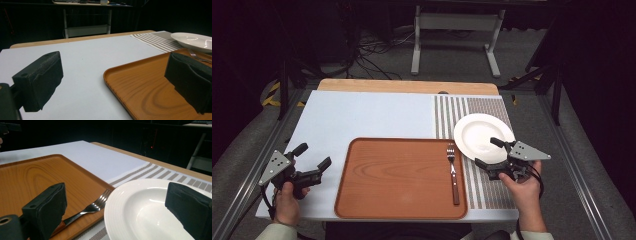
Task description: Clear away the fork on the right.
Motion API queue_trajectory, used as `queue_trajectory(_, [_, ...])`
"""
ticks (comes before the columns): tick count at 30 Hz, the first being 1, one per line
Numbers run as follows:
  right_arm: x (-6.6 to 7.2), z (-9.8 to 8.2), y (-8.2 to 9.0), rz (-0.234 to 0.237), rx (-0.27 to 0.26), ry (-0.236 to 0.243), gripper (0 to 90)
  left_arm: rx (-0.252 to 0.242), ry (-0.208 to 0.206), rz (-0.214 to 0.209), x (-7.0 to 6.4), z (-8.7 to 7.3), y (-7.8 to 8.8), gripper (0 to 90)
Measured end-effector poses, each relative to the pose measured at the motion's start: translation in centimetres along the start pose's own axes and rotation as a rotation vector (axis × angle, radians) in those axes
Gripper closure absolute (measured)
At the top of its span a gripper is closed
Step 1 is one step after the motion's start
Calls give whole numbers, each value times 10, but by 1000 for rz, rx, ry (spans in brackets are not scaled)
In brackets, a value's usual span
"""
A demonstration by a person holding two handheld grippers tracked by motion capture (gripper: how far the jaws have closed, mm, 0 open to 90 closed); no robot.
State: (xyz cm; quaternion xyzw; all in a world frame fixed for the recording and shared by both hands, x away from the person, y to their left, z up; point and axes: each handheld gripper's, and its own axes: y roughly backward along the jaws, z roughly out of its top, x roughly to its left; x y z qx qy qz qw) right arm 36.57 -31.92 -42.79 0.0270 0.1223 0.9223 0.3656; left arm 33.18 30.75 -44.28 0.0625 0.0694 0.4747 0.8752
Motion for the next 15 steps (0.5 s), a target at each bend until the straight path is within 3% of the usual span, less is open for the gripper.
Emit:
queue_trajectory(8, [1,-17,2,-3,4,-59,51,-6,4,-3,0,0,-1,26])
queue_trajectory(15, [2,-18,2,-17,14,-40,53,-7,3,-7,0,0,-3,26])
